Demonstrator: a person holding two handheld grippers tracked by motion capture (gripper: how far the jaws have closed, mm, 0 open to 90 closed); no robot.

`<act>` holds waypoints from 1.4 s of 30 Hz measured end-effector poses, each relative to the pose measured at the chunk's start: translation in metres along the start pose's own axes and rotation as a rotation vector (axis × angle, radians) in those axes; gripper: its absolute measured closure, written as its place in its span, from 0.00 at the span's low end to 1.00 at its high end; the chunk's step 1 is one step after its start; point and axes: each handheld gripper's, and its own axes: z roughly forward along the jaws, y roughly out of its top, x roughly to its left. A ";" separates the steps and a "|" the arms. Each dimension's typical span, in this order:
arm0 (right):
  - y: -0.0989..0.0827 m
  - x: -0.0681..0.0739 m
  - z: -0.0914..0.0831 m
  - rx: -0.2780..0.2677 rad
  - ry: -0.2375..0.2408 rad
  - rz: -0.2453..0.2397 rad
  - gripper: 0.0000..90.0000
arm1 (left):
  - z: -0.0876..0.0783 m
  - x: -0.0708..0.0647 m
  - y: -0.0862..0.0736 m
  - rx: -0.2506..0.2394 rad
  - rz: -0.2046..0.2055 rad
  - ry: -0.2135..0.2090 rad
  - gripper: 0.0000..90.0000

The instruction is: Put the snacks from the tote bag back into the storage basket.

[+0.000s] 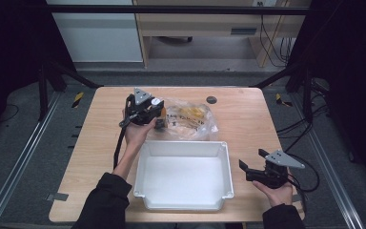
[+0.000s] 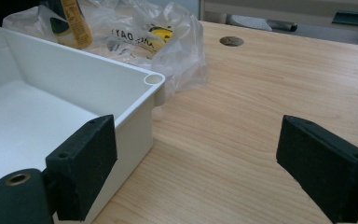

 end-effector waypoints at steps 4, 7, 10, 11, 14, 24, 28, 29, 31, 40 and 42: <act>0.000 0.000 0.000 -0.003 -0.002 0.001 0.14 | -0.004 -0.002 0.004 -0.011 0.007 0.001 0.65; 0.000 0.000 0.000 -0.003 0.000 0.000 0.14 | -0.009 -0.003 0.010 -0.026 0.011 0.006 0.65; 0.000 0.000 0.000 -0.004 0.000 0.000 0.14 | -0.012 -0.003 0.014 -0.032 0.010 0.008 0.65; 0.000 0.000 -0.001 -0.004 -0.002 0.000 0.14 | -0.015 -0.003 0.018 -0.041 0.015 0.010 0.65; 0.000 0.000 -0.001 -0.004 -0.001 0.002 0.14 | -0.019 -0.003 0.022 -0.052 0.016 0.013 0.65; 0.000 0.000 -0.001 -0.003 -0.002 0.002 0.14 | -0.031 -0.001 0.038 -0.080 0.016 0.019 0.65; 0.001 0.000 -0.001 -0.004 -0.003 0.001 0.14 | -0.038 -0.001 0.045 -0.095 0.017 0.017 0.65; 0.001 0.000 -0.001 -0.005 -0.002 0.002 0.14 | -0.039 0.000 0.047 -0.101 0.020 0.016 0.65; 0.001 0.000 -0.001 -0.006 -0.002 0.000 0.14 | -0.043 0.000 0.050 -0.107 0.018 0.015 0.65; 0.001 0.000 -0.001 -0.011 0.000 0.006 0.14 | -0.058 -0.005 0.057 -0.107 0.036 0.005 0.65; 0.001 0.000 -0.002 -0.009 -0.001 0.004 0.14 | -0.061 -0.007 0.058 -0.110 0.038 0.003 0.65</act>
